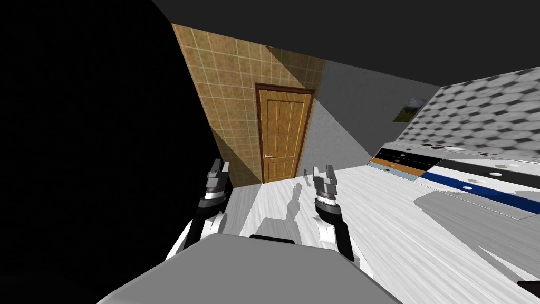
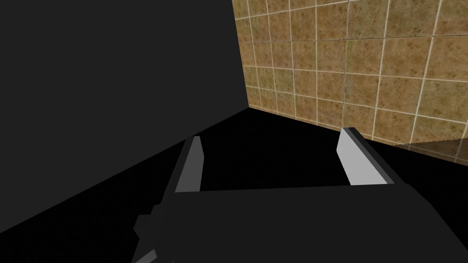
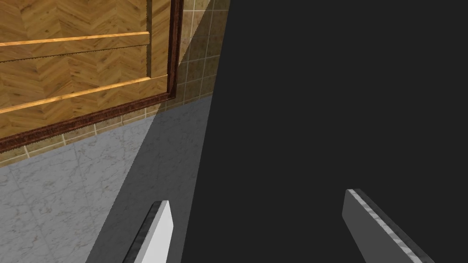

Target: Pull the door open

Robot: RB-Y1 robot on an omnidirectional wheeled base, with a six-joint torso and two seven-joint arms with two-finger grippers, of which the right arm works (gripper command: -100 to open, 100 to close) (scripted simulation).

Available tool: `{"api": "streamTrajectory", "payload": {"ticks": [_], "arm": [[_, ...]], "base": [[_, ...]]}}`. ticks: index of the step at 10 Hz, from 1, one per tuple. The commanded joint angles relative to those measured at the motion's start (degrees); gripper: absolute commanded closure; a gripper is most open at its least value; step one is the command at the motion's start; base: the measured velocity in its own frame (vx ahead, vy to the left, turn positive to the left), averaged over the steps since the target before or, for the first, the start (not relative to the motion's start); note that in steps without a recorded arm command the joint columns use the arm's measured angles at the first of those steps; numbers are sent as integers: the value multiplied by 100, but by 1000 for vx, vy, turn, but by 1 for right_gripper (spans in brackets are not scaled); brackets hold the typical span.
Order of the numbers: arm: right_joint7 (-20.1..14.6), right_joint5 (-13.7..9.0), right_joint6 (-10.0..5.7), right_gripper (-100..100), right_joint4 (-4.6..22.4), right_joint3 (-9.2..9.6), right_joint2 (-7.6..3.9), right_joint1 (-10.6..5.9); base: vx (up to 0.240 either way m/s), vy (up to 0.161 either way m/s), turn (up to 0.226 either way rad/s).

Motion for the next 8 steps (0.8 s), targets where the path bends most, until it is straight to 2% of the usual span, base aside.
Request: {"api": "streamTrajectory", "payload": {"ticks": [1,6,7,8], "arm": [[-69,-18,-70,-100,253,39,-63,-78],[-248,-60,-219,-100,991,187,-234,-330],[-248,-60,-219,-100,1004,187,-234,-330],[-286,-69,-251,-100,1163,219,-269,-383]], "base": [[96,43,18],[96,59,19],[72,38,4],[59,33,14]]}}
